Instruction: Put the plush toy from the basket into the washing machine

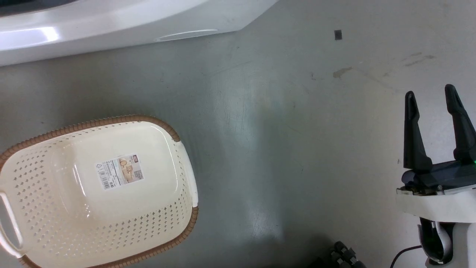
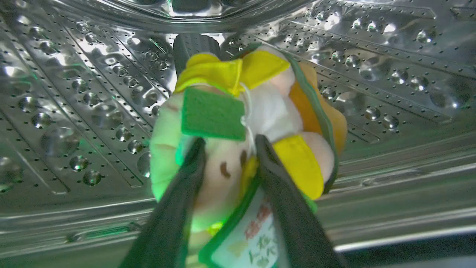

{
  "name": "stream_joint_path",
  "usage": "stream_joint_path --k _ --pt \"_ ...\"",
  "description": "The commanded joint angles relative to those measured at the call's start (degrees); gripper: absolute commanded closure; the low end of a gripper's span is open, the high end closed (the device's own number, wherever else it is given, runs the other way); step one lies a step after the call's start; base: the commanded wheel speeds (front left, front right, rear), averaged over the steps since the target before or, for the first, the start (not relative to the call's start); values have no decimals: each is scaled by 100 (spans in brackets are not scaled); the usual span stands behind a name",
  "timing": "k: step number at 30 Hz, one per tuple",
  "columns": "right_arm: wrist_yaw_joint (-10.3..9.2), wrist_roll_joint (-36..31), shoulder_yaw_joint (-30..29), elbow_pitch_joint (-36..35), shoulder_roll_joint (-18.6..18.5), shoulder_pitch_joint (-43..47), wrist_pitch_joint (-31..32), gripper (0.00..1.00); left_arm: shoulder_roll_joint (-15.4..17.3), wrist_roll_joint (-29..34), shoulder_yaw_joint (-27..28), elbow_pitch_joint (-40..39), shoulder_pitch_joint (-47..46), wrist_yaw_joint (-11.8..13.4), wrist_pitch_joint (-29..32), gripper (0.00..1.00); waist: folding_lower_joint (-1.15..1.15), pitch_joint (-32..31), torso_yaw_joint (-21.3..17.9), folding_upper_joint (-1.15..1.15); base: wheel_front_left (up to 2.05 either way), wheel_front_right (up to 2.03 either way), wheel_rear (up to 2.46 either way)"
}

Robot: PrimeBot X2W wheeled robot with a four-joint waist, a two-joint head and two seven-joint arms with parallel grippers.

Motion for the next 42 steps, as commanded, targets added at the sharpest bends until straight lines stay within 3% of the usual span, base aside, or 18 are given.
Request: stream_joint_path --k 1,12,21,28,33,42 --pt "-5 -27 -24 11 0 -126 -26 0 30 -39 -78 184 135 -24 -16 0 -1 -72 38 0 0 0 0" --pt "-5 -329 -175 133 0 10 -26 0 -175 -510 -742 628 727 -24 -940 0 -1 -1155 392 0 0 0 0" --pt "-5 -614 -395 191 0 399 -26 0 -398 -942 -1410 408 1649 -24 -2338 0 -1 -2463 911 0 0 0 0" --pt "-5 -729 -478 185 0 682 -26 0 -495 -996 -1549 51 2376 -5 -3459 0 -1 -3238 1238 0 0 0 0" --pt "-5 -723 -502 151 0 866 -26 0 -507 -1044 -1407 -509 3039 256 -3721 0 -1 -3600 1377 0 0 0 0" --pt "-5 -626 -536 59 0 1209 -26 0 -409 -1059 -587 -2896 5373 1204 -3780 0 -1 -4070 1612 0 0 0 0"
